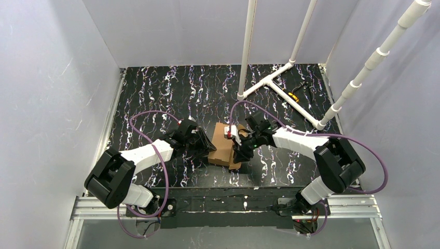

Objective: Fold the paper box

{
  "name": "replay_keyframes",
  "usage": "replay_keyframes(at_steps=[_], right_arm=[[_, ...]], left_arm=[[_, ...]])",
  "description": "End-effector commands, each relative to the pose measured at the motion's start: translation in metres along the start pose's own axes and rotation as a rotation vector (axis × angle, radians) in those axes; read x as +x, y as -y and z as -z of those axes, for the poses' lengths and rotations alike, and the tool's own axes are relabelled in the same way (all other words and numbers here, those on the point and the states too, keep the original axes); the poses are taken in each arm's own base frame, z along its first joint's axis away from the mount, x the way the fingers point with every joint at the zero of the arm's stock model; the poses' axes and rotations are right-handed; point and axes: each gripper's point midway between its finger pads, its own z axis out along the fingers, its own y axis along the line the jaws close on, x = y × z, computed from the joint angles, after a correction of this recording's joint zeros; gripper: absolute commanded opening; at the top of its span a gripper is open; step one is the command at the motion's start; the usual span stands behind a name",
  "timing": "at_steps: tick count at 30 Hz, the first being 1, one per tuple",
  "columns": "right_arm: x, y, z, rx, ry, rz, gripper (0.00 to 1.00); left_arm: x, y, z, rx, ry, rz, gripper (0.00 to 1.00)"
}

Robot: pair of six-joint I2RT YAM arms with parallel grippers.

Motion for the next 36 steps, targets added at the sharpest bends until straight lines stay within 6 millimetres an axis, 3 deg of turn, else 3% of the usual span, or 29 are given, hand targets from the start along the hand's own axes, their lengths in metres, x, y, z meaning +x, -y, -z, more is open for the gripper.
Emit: replay_keyframes(at_steps=[1, 11, 17, 21, 27, 36], right_arm=[[-0.010, -0.005, 0.021, -0.004, -0.012, 0.091, 0.41], [0.013, -0.022, 0.006, -0.015, -0.041, 0.184, 0.50], [0.017, -0.008, -0.005, 0.065, -0.076, 0.260, 0.51], [0.017, 0.002, -0.009, 0.125, -0.098, 0.307, 0.45], [0.013, -0.003, -0.014, 0.122, -0.098, 0.315, 0.35], [0.010, 0.000, -0.011, 0.149, -0.091, 0.266, 0.08]], left_arm=[[0.008, -0.019, -0.002, -0.066, -0.020, -0.003, 0.39], [0.008, -0.017, -0.001, -0.050, -0.013, 0.001, 0.39], [0.009, -0.020, 0.000, -0.056, -0.007, 0.015, 0.39], [0.006, -0.017, -0.002, -0.035, 0.009, 0.034, 0.39], [0.005, -0.014, 0.000, -0.028, 0.020, 0.046, 0.39], [0.005, -0.017, 0.002, -0.033, 0.041, 0.070, 0.39]])
